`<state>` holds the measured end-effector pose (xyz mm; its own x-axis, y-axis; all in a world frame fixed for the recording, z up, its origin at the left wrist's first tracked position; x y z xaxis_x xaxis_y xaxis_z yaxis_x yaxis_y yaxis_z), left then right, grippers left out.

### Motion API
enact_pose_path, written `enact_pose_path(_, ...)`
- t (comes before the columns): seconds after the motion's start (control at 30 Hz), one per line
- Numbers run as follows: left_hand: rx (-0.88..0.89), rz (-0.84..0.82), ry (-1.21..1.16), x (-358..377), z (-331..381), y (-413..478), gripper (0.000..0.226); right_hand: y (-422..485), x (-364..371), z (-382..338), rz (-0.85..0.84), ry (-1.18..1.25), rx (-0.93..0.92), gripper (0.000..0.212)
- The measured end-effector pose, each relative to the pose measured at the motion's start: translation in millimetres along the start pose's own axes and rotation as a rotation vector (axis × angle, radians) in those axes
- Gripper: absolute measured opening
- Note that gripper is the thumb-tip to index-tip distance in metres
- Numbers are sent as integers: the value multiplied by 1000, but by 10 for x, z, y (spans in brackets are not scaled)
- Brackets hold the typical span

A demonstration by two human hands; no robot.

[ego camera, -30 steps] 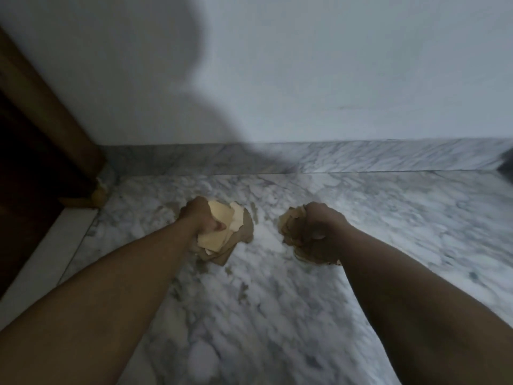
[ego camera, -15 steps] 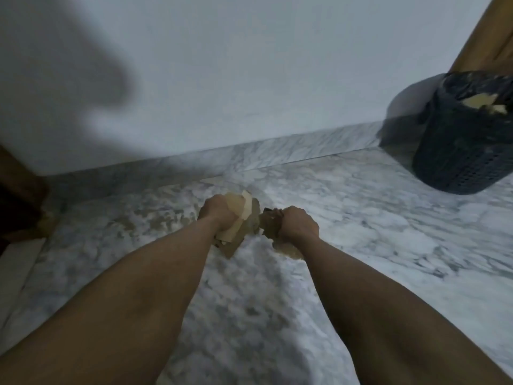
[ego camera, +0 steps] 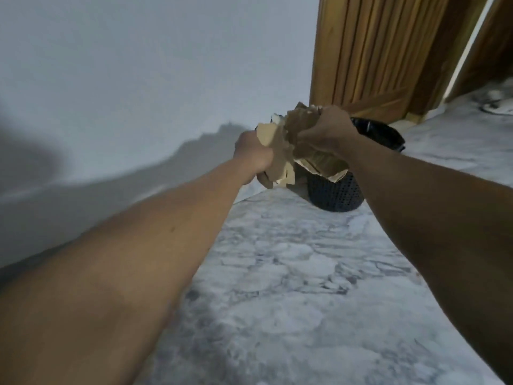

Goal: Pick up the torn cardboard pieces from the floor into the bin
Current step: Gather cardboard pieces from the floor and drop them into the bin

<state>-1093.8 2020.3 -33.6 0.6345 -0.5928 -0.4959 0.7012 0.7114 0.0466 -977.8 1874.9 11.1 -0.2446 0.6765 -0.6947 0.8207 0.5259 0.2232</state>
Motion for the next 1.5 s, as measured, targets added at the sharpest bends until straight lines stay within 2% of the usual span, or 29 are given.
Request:
enact_pose_path(0.13,-12,61,33,386,309,334,20,88,-166,501,157,281,24,12)
enact_pose_path(0.27,39,105,112,724,842,647,20,318,-326,886,310,459,63,28)
enact_pose_path(0.33,98,114,130,803,1266,791,23,429,-523,943,400,523,45,25)
enact_pose_path(0.4,157,86,143,871,1666,901,36,507,-753,1009,489,564,37,24)
enact_pose_path(0.47,175,36,150,945,1933,964,47,573,-984,1095,519,596,61,24)
enact_pose_path(0.53,190,10,147,1016,2092,1011,47,710,-1191,1175,506,617,86,24)
enact_pose_path(0.7,179,19,9,1224,1997,1345,40,1235,-1359,1301,431,606,126,29)
enact_pose_path(0.8,141,3,-84,1370,1632,1591,37,1494,-1143,1318,353,422,132,25)
enact_pose_path(0.9,48,-45,-155,1578,1188,1811,42,1625,-887,1482,391,346,199,30)
enact_pose_path(1.03,-48,-170,-193,1855,904,2169,33,1752,-708,1696,396,270,291,25)
enact_pose_path(1.17,69,-329,20,2160,988,2483,23,1942,-660,1827,299,18,323,31)
enact_pose_path(1.27,227,-482,268,2305,1134,2650,35,2067,-568,1849,168,-137,307,44)
enact_pose_path(1.37,238,-709,399,2525,1160,2736,64,2153,-471,1936,137,-166,414,49)
enact_pose_path(1.43,230,-867,477,2667,1097,2772,62,2174,-437,1963,156,-177,484,40)
enact_pose_path(1.5,228,-1011,559,2744,965,2848,51,2178,-345,1955,103,-144,555,33)
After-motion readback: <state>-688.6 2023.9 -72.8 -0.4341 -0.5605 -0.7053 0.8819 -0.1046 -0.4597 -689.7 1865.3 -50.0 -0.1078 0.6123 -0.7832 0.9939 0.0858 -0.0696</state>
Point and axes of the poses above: each hand's wrist, its own y-axis towards the middle knuckle, its own x-axis out of the palm, z = x × y, the point moved 6 cm from there along y, towards the middle knuckle, and after that the axes turned 3 degrees about -x, right-handed, at the moved point
